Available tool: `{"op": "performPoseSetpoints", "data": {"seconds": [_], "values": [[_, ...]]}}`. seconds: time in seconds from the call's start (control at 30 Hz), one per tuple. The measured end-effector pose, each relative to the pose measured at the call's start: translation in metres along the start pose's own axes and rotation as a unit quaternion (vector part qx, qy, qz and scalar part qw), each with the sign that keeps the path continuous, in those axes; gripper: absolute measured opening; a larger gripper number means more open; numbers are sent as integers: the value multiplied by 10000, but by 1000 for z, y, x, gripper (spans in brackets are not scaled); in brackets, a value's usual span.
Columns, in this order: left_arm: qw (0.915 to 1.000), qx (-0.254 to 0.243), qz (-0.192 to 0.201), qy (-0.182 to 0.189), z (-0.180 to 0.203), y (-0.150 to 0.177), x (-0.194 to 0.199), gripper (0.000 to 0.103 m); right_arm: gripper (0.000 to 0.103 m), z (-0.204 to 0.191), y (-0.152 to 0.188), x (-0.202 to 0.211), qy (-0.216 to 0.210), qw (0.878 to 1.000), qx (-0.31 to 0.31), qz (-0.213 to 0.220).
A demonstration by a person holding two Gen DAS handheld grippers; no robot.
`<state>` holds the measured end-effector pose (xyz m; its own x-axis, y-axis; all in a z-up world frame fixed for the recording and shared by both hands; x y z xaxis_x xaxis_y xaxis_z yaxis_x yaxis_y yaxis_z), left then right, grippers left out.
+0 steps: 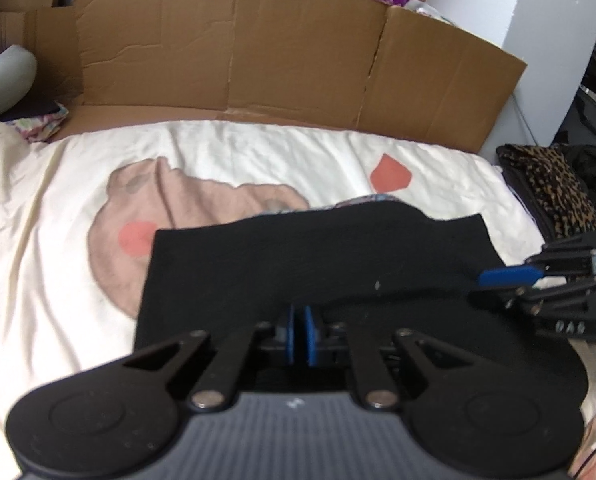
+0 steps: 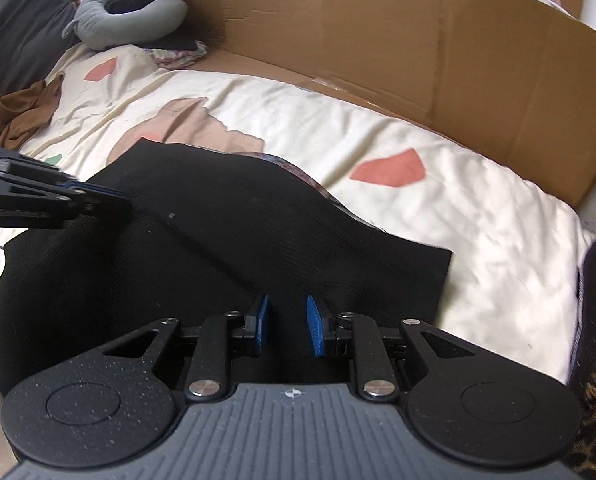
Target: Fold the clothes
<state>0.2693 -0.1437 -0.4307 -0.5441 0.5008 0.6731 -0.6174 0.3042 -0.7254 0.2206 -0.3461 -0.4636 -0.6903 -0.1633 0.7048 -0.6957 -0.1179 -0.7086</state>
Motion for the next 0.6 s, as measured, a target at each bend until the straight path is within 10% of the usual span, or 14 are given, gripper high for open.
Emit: {"op": "performPoseSetpoints", "data": {"seconds": [0.6], "values": [[9999, 94, -64, -105, 7, 21, 39, 21, 30, 0, 17, 37, -66, 9992, -386, -24]]}}
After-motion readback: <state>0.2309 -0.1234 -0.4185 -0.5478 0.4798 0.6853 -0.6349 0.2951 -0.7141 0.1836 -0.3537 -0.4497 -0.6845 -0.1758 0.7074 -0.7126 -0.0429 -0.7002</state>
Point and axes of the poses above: each gripper's, at about its wrist camera, not at the fingertips, and x roughly against the way its jaws point, z to its right, y to its underside, the point moved 5 cm from there along -x, roughly the way its jaws point, and after that the axes turned 7 degrees about z, right-handed, at the moved point
